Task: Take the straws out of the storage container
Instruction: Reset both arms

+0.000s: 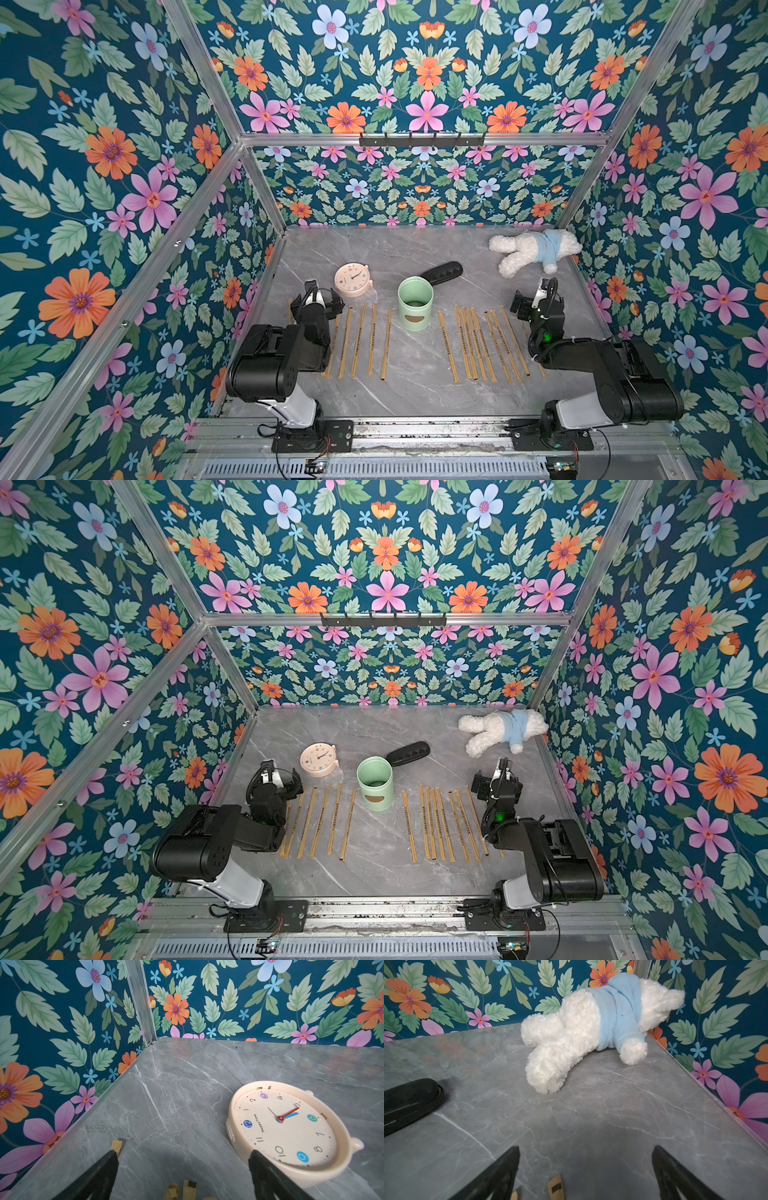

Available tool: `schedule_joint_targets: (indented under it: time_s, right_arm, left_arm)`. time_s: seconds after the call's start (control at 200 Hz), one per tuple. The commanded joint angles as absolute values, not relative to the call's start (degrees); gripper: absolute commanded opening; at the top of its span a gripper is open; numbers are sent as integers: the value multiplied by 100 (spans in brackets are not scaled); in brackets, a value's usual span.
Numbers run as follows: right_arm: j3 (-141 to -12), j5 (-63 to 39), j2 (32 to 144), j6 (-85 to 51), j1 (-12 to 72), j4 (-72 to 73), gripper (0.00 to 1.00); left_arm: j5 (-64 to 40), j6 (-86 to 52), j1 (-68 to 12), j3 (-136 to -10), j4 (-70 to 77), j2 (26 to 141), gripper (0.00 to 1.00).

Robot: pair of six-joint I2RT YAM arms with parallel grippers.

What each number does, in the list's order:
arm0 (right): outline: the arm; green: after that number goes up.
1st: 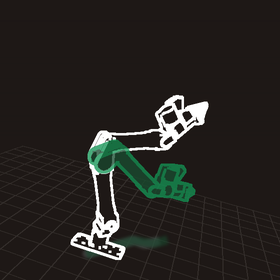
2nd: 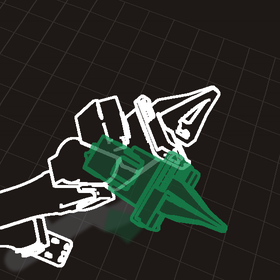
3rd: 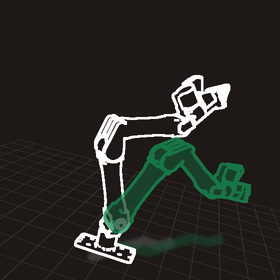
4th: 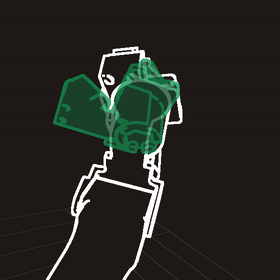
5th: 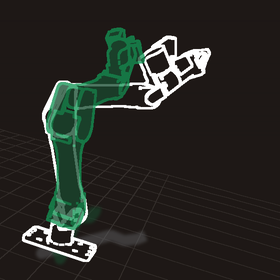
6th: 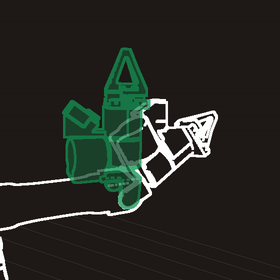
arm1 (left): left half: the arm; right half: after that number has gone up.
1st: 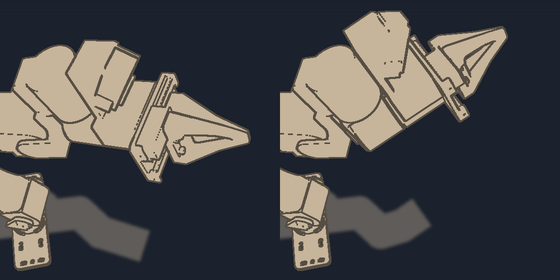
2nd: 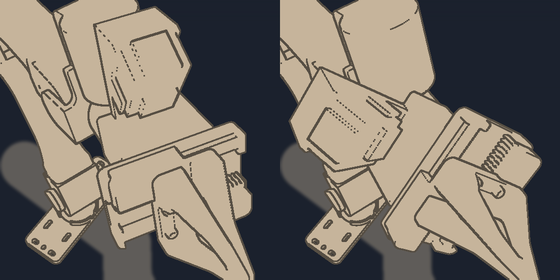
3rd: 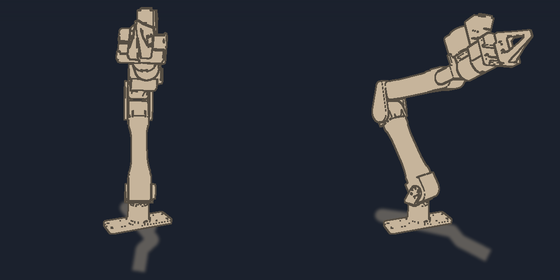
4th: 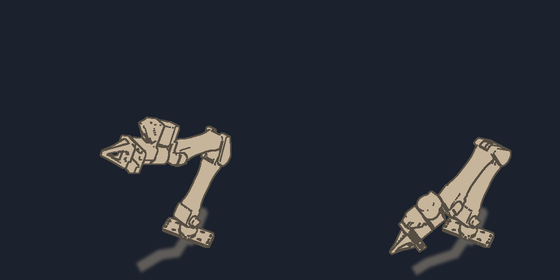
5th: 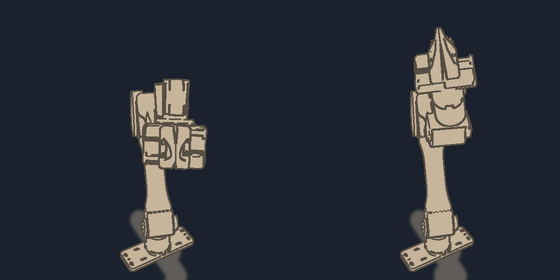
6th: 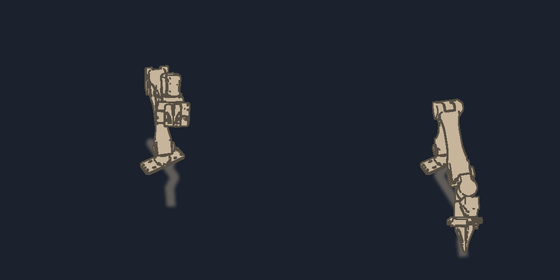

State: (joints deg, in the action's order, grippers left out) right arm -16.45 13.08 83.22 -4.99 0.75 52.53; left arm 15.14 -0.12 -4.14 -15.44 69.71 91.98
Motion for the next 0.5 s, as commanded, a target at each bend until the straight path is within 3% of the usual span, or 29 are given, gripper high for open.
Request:
schedule_joint_targets:
  time_s: [0.0,0.495]
  right_arm:
    - [-1660,1292,8329,-525,78,5469,99]
    - [-1646,1292,8341,-501,76,5510,99]
  left_arm:
    - [1403,-60,-371,-1593,7087,9195,100]
    - [1248,-97,-298,-1604,7045,9177,100]
